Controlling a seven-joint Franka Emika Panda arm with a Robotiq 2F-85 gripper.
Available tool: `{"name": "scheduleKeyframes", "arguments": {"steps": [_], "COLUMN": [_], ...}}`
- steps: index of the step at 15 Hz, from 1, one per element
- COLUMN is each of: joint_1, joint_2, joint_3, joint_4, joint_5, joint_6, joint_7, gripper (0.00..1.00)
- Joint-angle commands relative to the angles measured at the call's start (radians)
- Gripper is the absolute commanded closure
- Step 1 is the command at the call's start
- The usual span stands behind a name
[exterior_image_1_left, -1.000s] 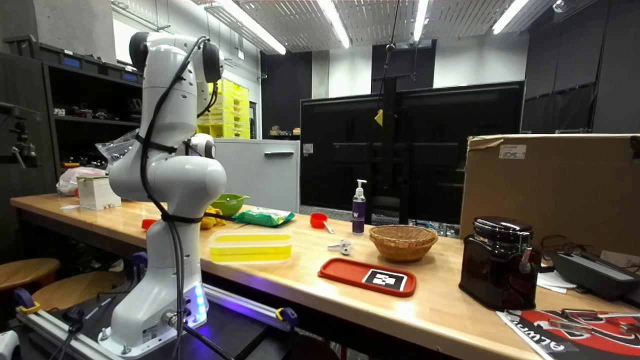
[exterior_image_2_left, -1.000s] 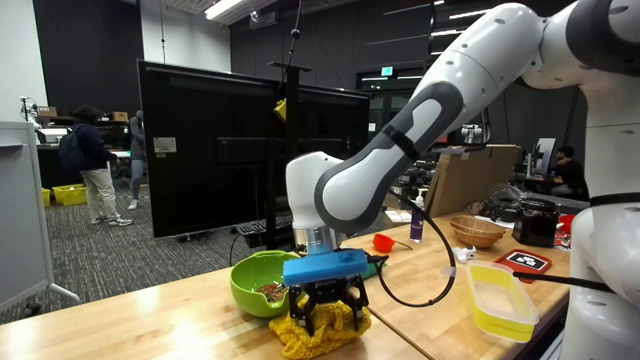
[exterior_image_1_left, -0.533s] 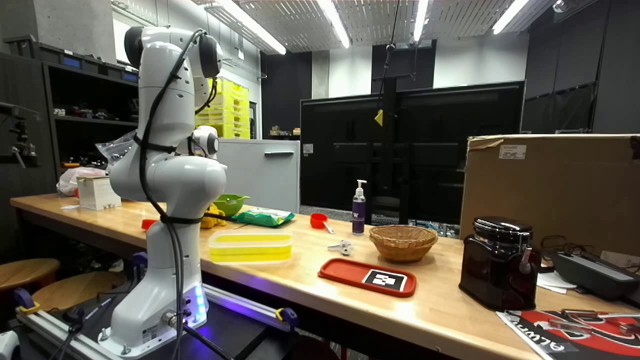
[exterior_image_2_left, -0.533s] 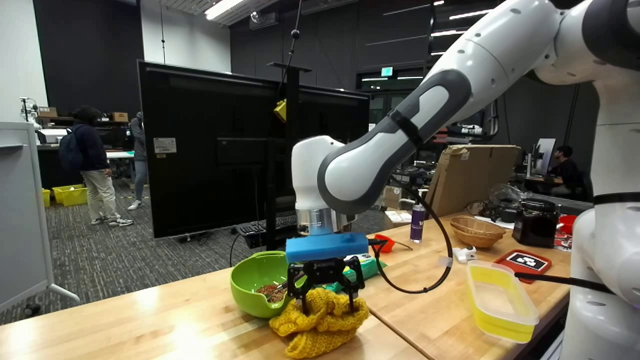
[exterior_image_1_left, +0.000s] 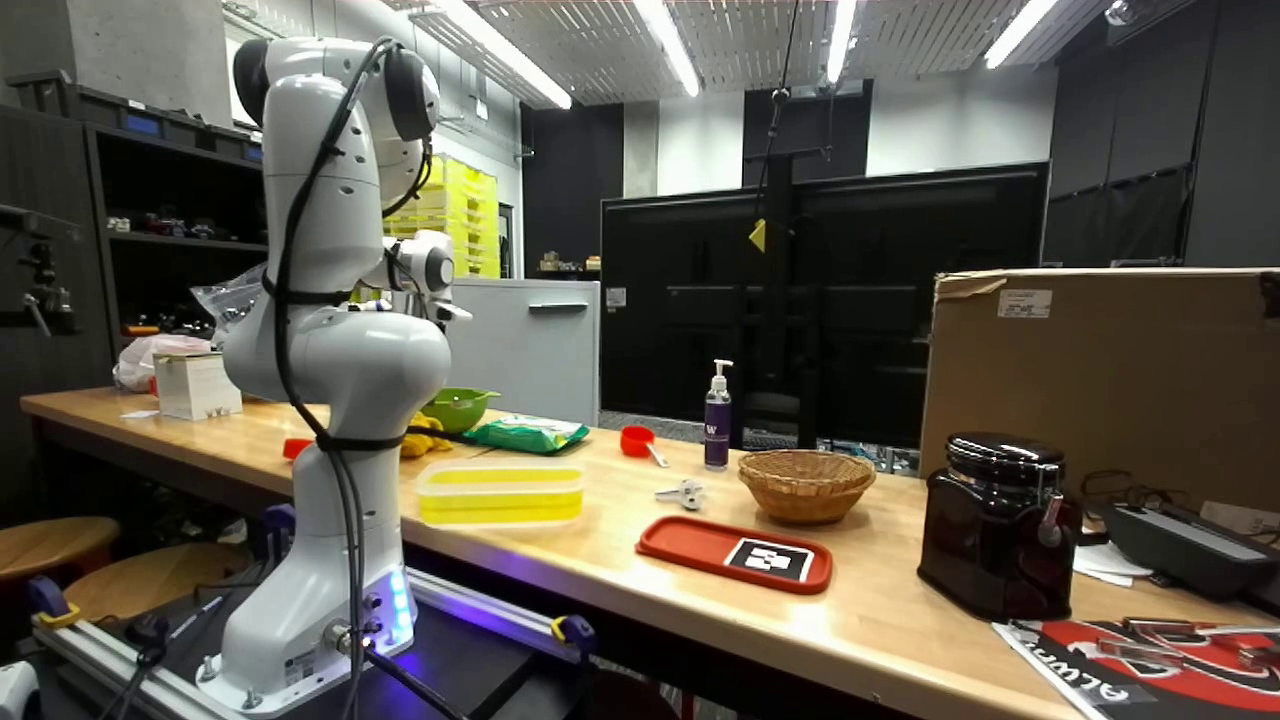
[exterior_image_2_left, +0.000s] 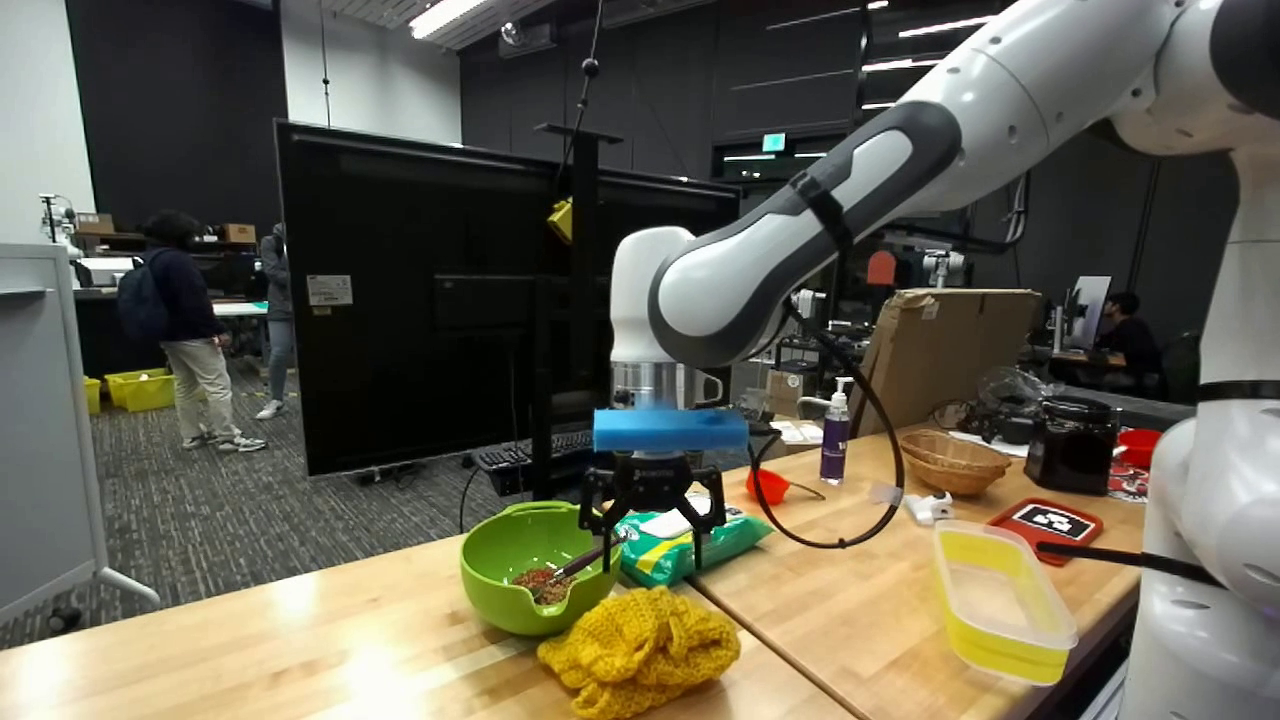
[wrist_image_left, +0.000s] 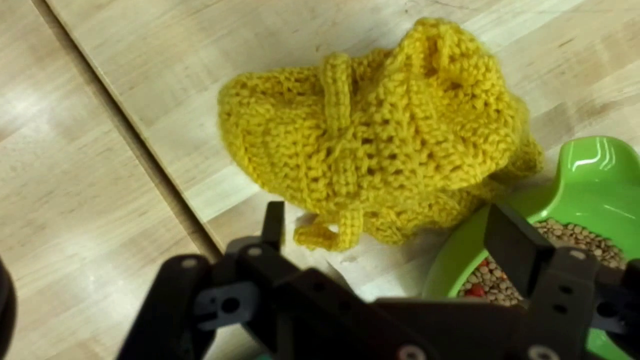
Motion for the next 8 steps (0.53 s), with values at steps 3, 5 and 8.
{"name": "scheduleKeyframes", "arguments": {"steps": [3, 5, 8], "joint_1": [-0.028, -0.038, -0.051], "joint_2": [-0.115, -0.146, -0.192], "joint_3": [-0.015, -0.017, -0.018], "joint_4": [-0.022, -0.020, -0.020], "joint_5": [0.019, 0.012, 0.008], "joint_6": [-0.061, -0.094, -0.145], "joint_7": [-0.040, -0.030, -0.018], "gripper": [0.00, 0.00, 0.00]}}
